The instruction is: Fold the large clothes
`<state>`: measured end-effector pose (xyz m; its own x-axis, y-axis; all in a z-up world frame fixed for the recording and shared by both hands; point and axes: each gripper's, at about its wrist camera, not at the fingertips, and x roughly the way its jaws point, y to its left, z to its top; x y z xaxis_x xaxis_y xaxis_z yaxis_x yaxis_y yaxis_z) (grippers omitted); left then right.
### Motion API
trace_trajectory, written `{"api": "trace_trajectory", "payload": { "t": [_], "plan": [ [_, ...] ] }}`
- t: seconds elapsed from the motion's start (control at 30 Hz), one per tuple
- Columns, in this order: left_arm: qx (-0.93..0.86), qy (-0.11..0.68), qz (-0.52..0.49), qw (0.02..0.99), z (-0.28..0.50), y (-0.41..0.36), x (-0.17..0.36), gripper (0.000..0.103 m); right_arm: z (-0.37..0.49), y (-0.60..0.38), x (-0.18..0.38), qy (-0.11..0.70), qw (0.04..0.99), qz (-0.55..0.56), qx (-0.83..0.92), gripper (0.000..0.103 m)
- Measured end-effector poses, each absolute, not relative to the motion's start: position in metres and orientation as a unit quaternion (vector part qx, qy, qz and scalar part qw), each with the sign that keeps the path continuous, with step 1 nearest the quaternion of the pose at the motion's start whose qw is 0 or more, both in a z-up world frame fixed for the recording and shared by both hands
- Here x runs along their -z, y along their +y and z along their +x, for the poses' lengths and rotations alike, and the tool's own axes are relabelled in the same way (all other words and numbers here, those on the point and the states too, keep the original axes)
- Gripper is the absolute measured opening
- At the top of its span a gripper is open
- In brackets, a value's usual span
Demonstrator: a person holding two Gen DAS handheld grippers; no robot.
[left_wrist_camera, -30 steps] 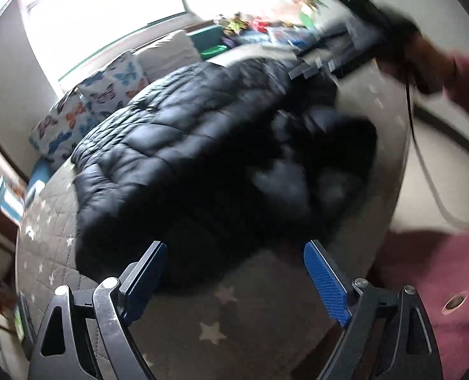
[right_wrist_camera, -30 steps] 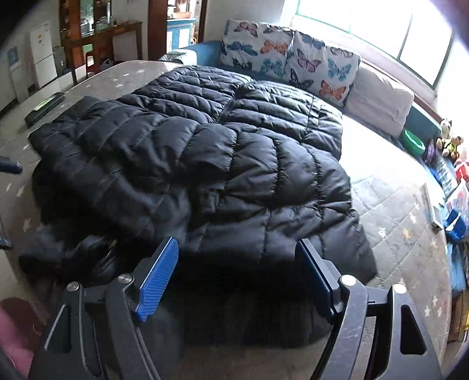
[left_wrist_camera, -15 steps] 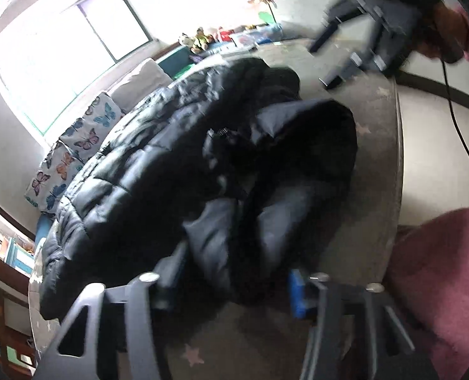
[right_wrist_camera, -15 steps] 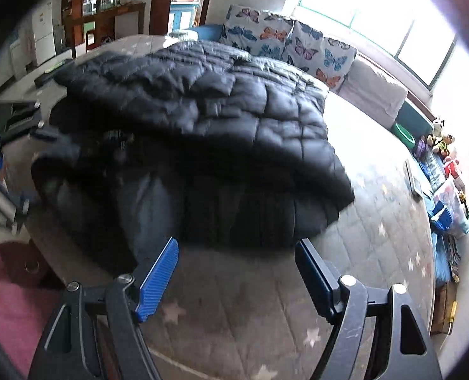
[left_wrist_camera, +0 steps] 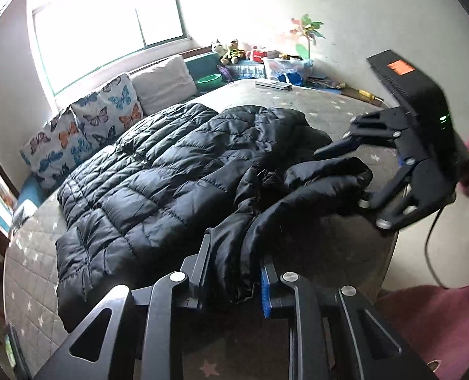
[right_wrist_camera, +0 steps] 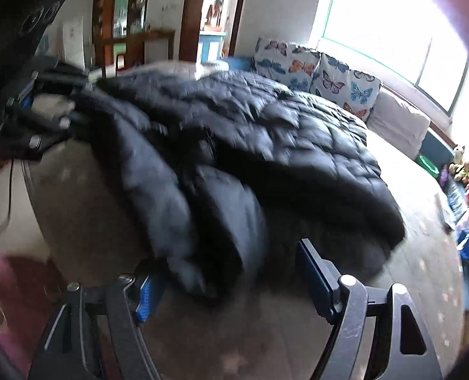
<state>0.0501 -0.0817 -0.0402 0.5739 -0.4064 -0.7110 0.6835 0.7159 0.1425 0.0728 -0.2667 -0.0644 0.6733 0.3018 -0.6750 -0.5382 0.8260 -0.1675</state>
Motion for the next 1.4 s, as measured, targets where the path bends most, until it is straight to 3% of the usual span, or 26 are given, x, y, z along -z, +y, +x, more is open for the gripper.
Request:
{"api": "trace_trajectory", "payload": {
  "t": [0.03,0.1,0.13,0.17,0.2,0.23,0.47,0.6,0.67,0.73,0.8,0.97,1.4],
  "plan": [
    [0.316,0.342,0.202,0.862,0.051,-0.082,0.041,0.031,0.079,-0.262,0.063,0.334,0.894,-0.175,-0.243,0.05],
    [0.313,0.348,0.202,0.86,0.047,-0.076,0.045,0.037,0.083,-0.259,0.059,0.338,0.893,-0.169,-0.243,0.041],
    [0.31,0.346,0.205,0.861,0.042,-0.071,0.046,0.047,0.085,-0.257,0.054,0.334,0.895,-0.169,-0.242,0.036],
    [0.3,0.342,0.211,0.865,0.037,-0.066,0.047,0.057,0.085,-0.259,0.052,0.334,0.895,-0.167,-0.243,0.034],
    [0.288,0.336,0.217,0.87,0.033,-0.061,0.047,0.075,0.087,-0.26,0.048,0.334,0.896,-0.164,-0.242,0.032],
    [0.273,0.323,0.224,0.878,0.027,-0.053,0.046,0.083,0.09,-0.262,0.043,0.334,0.898,-0.156,-0.241,0.03],
    [0.208,0.303,0.245,0.897,0.011,-0.009,0.05,0.103,0.098,-0.273,0.018,0.324,0.909,-0.103,-0.243,0.026],
    [0.172,0.28,0.294,0.897,0.007,-0.005,0.064,0.102,0.1,-0.272,0.011,0.316,0.914,-0.091,-0.239,0.025],
    [0.165,0.267,0.322,0.893,0.004,-0.01,0.075,0.091,0.101,-0.271,0.01,0.313,0.916,-0.088,-0.236,0.024],
    [0.164,0.269,0.34,0.886,0.006,-0.016,0.086,0.07,0.1,-0.272,0.011,0.312,0.917,-0.086,-0.234,0.024],
    [0.157,0.263,0.356,0.882,0.005,-0.021,0.095,0.068,0.095,-0.273,0.015,0.311,0.918,-0.083,-0.232,0.023],
    [0.161,0.254,0.361,0.883,-0.007,-0.019,0.096,0.038,0.079,-0.272,0.019,0.298,0.923,-0.088,-0.226,0.02],
    [0.178,0.273,0.267,0.907,-0.093,0.031,0.065,0.033,0.001,-0.268,0.006,0.278,0.916,-0.109,-0.268,0.017]
  ]
}}
